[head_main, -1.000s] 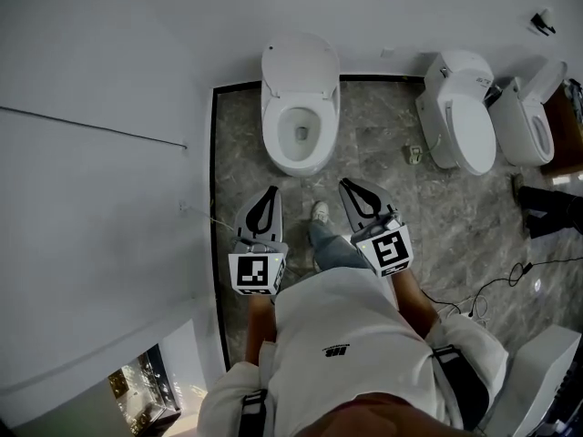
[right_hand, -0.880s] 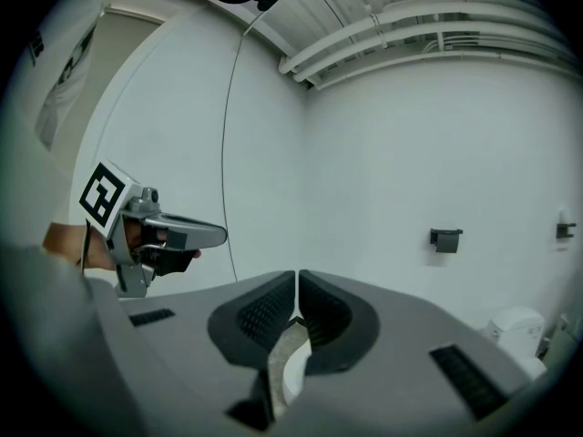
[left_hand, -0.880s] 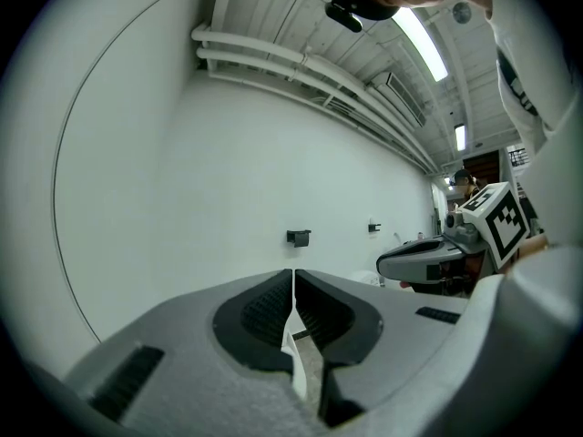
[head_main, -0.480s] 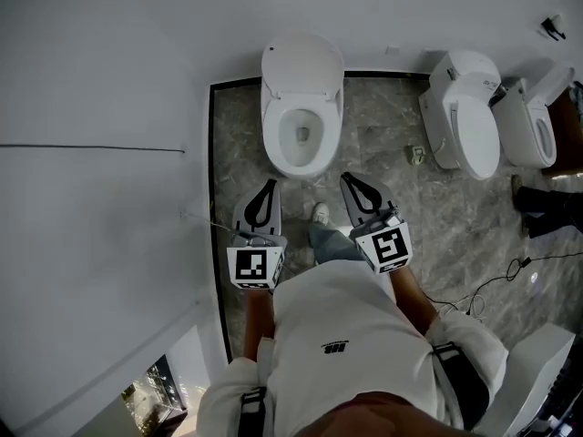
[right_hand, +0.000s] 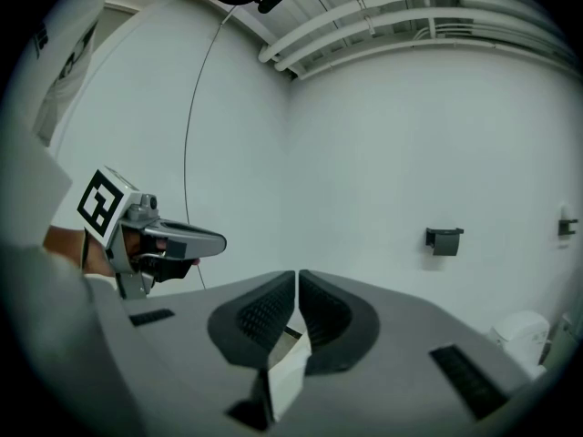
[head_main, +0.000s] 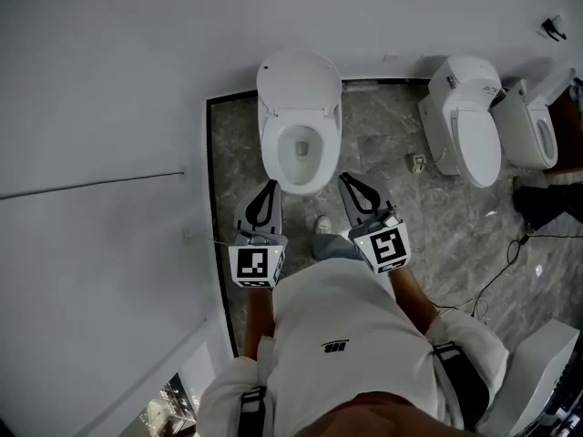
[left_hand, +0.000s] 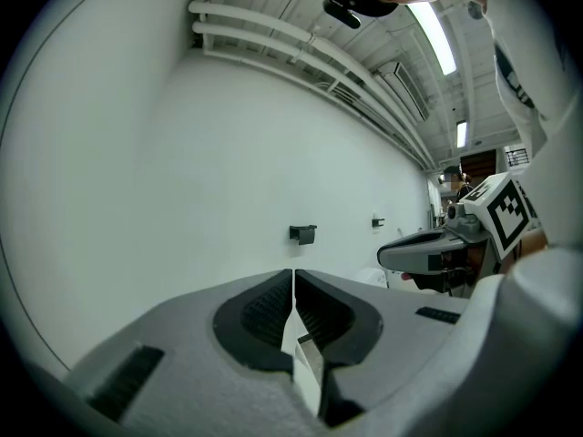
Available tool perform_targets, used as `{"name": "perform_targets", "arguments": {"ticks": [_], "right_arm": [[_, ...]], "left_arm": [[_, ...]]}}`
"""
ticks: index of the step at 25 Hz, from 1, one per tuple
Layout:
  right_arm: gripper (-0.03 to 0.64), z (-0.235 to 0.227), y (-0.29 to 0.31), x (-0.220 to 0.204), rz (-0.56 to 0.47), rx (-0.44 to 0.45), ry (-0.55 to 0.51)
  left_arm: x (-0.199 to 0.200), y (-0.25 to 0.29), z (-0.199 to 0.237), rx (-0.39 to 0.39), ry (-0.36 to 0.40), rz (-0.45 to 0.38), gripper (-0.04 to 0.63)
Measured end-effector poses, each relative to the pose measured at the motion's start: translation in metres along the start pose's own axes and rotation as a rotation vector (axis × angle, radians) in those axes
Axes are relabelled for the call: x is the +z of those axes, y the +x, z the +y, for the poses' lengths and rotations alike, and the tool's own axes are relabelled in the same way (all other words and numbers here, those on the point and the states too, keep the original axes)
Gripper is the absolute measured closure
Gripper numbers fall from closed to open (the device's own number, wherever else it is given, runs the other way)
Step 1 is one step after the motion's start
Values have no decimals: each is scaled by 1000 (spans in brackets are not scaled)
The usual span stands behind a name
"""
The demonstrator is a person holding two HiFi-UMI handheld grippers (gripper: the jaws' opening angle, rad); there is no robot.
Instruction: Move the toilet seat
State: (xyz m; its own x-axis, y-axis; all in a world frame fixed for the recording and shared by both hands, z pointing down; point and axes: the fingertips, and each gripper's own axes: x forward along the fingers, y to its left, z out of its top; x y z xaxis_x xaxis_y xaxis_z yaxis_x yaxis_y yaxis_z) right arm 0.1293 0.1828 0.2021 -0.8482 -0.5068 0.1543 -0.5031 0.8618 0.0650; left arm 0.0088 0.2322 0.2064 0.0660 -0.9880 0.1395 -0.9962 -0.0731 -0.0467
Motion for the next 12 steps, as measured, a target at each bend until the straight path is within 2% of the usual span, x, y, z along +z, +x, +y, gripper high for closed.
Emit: {"name": "perform_targets", "arguments": {"ticks": [12], "right_arm": [[581,-42,49,-16,50,-39,35]], "left_arm": [[-3,65,27,-35,9,28,561]]}}
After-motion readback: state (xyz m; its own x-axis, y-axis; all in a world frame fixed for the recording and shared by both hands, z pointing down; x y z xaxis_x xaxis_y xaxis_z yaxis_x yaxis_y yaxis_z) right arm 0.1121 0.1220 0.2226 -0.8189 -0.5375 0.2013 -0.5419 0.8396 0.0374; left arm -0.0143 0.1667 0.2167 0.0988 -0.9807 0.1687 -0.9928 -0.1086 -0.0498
